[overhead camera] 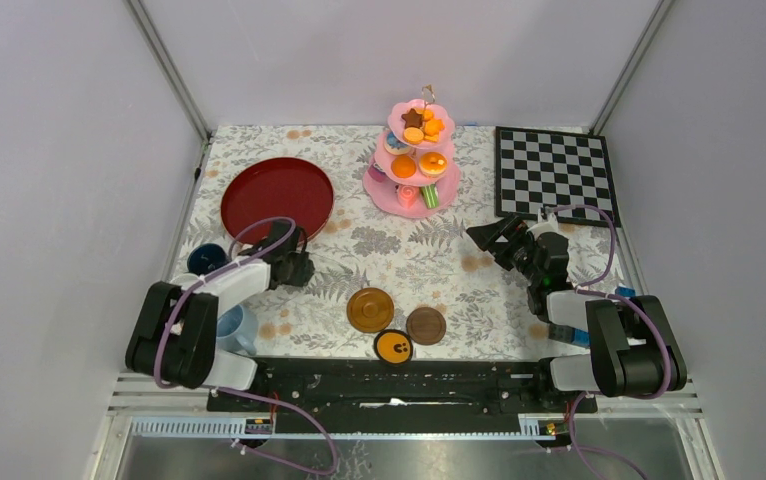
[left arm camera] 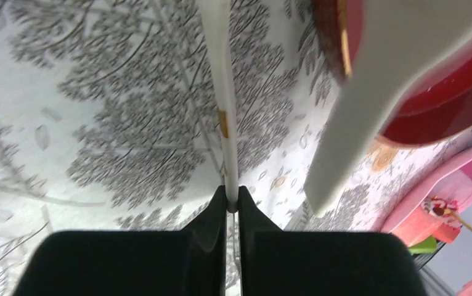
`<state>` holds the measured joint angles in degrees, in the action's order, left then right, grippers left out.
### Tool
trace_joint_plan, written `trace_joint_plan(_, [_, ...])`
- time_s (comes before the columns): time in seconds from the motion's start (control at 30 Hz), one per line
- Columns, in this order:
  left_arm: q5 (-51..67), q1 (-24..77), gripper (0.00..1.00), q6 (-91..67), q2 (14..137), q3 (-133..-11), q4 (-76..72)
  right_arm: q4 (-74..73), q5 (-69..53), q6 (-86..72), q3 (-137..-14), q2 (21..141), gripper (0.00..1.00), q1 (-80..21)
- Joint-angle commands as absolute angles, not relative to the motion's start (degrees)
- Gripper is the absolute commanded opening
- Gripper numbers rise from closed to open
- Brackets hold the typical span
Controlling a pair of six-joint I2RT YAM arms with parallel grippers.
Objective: Serve the afternoon tea
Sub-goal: Pick up the clamp from the center of the board, then place the clamp on the tray.
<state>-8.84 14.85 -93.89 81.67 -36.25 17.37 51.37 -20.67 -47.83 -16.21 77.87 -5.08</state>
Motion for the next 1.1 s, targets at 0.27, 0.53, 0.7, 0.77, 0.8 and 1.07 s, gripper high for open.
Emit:
trace_joint_plan(0.27, [-21.2, 19.9, 0.0, -84.7, 62.1, -42.3, 33.5, 51.2, -21.5, -46.7, -18.4, 79.0, 0.98, -4.9])
trace_joint_plan(0.53, [-15.3, 6.9, 0.0, -47.9, 85.3, -61.9, 31.6, 37.5, -19.7, -40.0, -26.1, 78.6, 0.98, -9.6])
trace_joint_plan(0.7, [-7.8, 2.7, 0.0, -33.5, 100.8, -75.2, 36.4, 23.5, -19.9, -32.9, -32.9, 78.7, 0.98, -14.5])
trace_joint_plan(0.77, [-6.9, 2.6, 0.07, -30.4, 104.5, -77.7, 37.6, 17.7, -20.1, -29.0, -35.0, 78.4, 0.98, -16.3])
trace_joint_plan(0.8, [-6.2, 2.6, 0.12, -29.4, 106.0, -78.2, 37.7, 13.7, -19.8, -27.0, -36.0, 78.0, 0.98, -17.5])
trace_joint_plan(1.07, [-7.3, 1.2, 0.36, -27.2, 108.1, -75.9, 35.1, -0.6, -9.3, -20.0, -41.9, 76.7, 0.98, -32.2])
